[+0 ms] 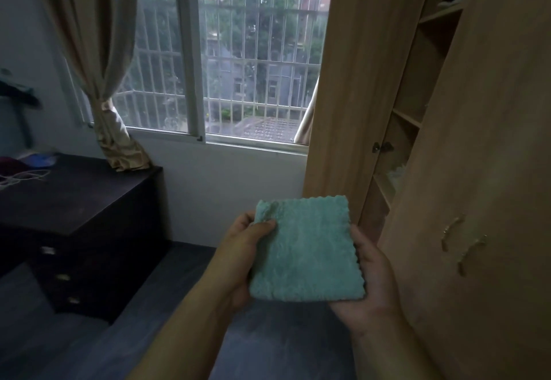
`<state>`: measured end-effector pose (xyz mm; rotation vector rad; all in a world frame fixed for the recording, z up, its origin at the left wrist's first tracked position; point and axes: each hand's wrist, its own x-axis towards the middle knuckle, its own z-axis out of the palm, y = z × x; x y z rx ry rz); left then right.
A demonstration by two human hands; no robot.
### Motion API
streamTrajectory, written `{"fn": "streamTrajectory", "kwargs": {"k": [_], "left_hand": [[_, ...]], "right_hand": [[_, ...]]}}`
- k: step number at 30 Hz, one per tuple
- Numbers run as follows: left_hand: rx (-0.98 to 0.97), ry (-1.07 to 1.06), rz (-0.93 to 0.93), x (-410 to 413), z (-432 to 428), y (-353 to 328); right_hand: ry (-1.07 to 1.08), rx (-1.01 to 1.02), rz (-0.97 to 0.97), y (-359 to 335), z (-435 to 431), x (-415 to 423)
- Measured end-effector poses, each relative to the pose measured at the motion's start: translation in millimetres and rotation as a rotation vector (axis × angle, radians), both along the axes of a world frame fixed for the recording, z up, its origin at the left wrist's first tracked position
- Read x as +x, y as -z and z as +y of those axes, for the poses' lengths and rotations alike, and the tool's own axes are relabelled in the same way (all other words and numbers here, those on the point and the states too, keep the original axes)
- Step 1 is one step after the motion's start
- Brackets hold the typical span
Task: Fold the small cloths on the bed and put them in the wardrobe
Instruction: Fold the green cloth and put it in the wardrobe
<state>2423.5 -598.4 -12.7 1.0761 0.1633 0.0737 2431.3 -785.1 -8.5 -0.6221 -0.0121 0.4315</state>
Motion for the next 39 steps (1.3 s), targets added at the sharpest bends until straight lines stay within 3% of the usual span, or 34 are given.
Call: {"fn": "streamTrajectory", "kwargs": {"k": [9,25,32,39], "left_hand": [[-0.008,0.097,0.048,149,-2,-5],[-0.001,0.165,0.104,392,-85,-3],[0.033,0.21,0.121,487,-73,12],[0.046,0.384,0.094,608,-38,36]], "right_hand": [[0.054,0.061,0.009,7,-3,135],[0.099,0.054,0.0,25,-82,377],[0.131,0.046,-0.026,44,-74,463],[0.216,0.134,-0.054,70,-39,556]]}}
